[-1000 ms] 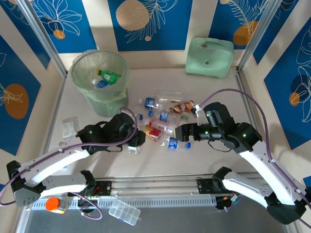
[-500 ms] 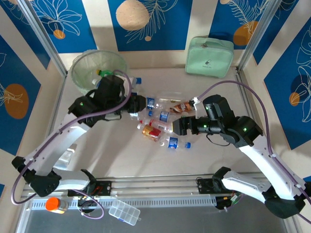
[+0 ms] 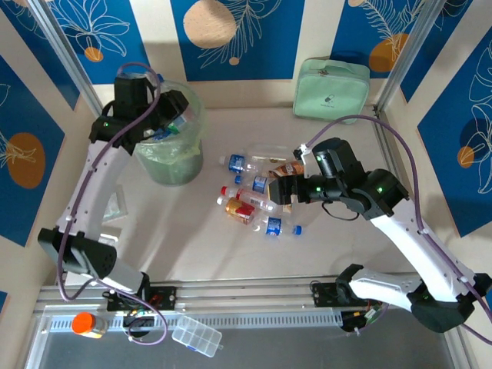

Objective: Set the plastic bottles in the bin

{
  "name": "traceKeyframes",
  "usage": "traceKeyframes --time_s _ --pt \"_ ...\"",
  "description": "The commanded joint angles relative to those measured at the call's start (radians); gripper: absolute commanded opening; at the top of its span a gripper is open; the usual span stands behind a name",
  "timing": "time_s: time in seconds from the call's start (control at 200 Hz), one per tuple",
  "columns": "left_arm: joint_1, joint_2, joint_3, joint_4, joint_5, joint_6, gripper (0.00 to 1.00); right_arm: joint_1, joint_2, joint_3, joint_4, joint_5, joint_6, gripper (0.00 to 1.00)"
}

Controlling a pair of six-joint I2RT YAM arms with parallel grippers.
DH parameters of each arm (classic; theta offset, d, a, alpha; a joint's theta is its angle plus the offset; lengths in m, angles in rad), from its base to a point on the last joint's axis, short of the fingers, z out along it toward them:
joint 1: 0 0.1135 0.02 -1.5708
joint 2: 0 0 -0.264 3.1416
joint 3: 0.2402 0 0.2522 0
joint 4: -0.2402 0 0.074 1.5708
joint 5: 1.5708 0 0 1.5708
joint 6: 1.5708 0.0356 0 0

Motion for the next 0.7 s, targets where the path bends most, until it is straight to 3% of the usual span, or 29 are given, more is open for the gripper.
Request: traceKeyframes --time_s 0.0,0.335,0.695 --pt "0.039 0.046 0.126 -0.053 -0.075 -0.081 0.16 -0.004 0.004 0.030 -0.046 0.016 -0.023 0.92" --pt "0.065 0.386 0.613 -0.713 -0.316 -0.241 0.16 -0.011 -0.003 -0.001 -0.056 0.048 -0.006 0.92" --pt "0.095 0.536 0.658 -0.897 -0.352 -0.328 0.19 -0.025 0.012 -0.009 -0.069 0.047 -0.001 0.92"
